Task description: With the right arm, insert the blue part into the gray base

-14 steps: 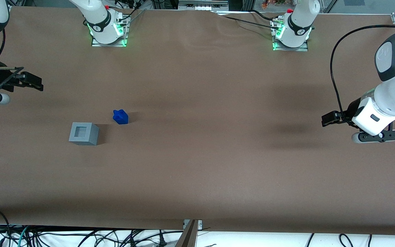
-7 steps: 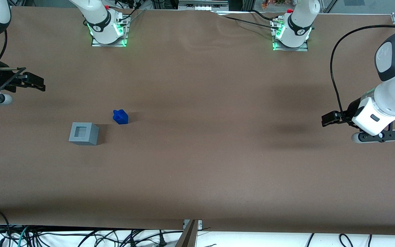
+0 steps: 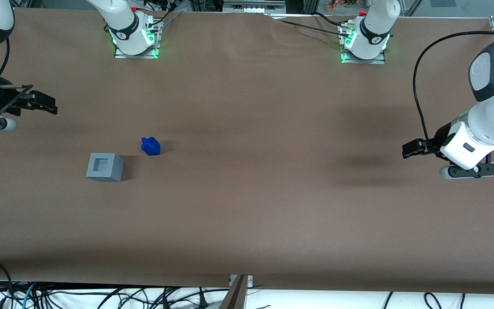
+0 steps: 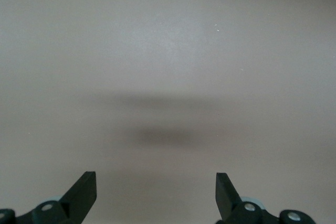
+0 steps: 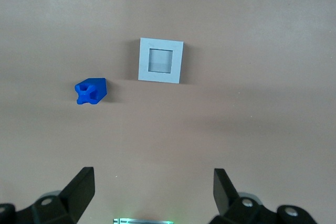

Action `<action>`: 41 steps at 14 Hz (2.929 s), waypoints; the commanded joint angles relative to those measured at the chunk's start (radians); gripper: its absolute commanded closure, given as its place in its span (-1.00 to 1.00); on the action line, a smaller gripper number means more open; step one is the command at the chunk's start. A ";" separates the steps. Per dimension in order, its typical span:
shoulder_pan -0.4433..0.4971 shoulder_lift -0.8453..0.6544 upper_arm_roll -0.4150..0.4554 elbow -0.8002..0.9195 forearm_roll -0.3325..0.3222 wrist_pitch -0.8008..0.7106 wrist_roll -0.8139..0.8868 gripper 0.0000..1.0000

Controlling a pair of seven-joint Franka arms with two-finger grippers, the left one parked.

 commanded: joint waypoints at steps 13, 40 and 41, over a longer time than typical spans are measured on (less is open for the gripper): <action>-0.011 0.064 0.153 -0.122 0.055 0.253 0.203 -0.99; 0.008 0.192 0.265 -0.603 0.045 0.945 0.315 1.00; 0.008 0.160 0.261 -0.571 0.048 0.876 0.317 1.00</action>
